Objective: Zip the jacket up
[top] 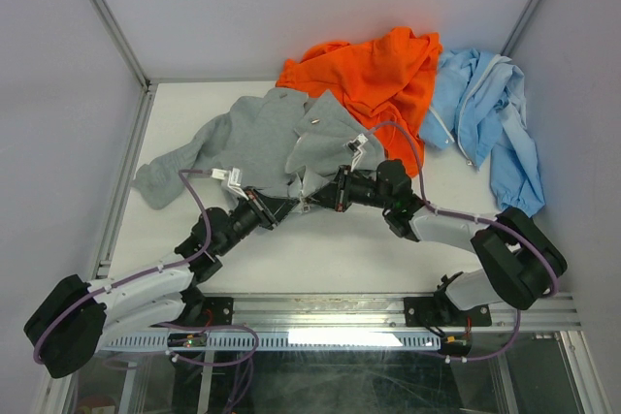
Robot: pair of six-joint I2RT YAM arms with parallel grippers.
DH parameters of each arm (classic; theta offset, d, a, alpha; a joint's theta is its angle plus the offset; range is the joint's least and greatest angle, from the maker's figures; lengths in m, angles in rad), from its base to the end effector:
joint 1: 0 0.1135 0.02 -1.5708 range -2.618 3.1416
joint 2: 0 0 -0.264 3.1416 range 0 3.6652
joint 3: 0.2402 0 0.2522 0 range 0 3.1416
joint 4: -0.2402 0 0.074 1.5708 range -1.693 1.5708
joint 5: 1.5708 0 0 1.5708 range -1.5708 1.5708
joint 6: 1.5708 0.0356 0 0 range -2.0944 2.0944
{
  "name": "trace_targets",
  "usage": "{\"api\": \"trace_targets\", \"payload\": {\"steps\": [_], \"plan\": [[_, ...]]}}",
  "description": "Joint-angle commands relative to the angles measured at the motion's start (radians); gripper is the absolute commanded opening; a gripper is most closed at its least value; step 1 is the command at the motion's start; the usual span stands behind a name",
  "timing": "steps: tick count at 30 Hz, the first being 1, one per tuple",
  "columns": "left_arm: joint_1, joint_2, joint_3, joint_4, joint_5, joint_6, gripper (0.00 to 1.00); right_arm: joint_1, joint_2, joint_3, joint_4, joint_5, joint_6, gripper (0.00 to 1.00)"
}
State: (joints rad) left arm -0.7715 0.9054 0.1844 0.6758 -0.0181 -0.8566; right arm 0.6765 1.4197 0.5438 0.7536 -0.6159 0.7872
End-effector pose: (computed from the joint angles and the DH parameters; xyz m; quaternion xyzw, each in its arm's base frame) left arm 0.1367 -0.1321 0.1996 -0.0370 0.7220 -0.4979 0.4791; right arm 0.2097 0.1948 0.2122 -0.1610 0.7238 0.5908 0.3180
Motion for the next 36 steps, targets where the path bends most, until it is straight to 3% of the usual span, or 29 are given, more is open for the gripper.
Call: {"api": "trace_targets", "payload": {"steps": [1, 11, 14, 20, 24, 29, 36], "plan": [[-0.015, 0.017, 0.065, -0.118, 0.085, 0.020, 0.00, -0.007, -0.059, 0.069, 0.056, 0.047, -0.015, 0.00], [0.046, 0.110, 0.164, -0.268, 0.162, -0.015, 0.00, -0.017, -0.045, 0.117, -0.041, 0.060, -0.025, 0.01], [0.116, 0.141, 0.197, -0.288, 0.227, -0.038, 0.00, -0.020, -0.080, 0.118, -0.148, 0.097, -0.226, 0.16], [0.146, 0.171, 0.271, -0.356, 0.269, -0.022, 0.00, -0.019, -0.190, 0.124, -0.409, 0.231, -0.430, 0.47], [0.151, 0.163, 0.298, -0.402, 0.282, -0.006, 0.00, 0.002, -0.259, 0.126, -0.541, 0.267, -0.572, 0.53], [0.152, 0.148, 0.321, -0.453, 0.300, 0.005, 0.00, 0.130, -0.353, 0.115, -0.636, 0.400, -0.804, 0.56], [0.151, 0.146, 0.333, -0.468, 0.328, 0.008, 0.00, 0.352, -0.472, -0.017, -0.483, 0.701, -1.229, 0.58]]}}
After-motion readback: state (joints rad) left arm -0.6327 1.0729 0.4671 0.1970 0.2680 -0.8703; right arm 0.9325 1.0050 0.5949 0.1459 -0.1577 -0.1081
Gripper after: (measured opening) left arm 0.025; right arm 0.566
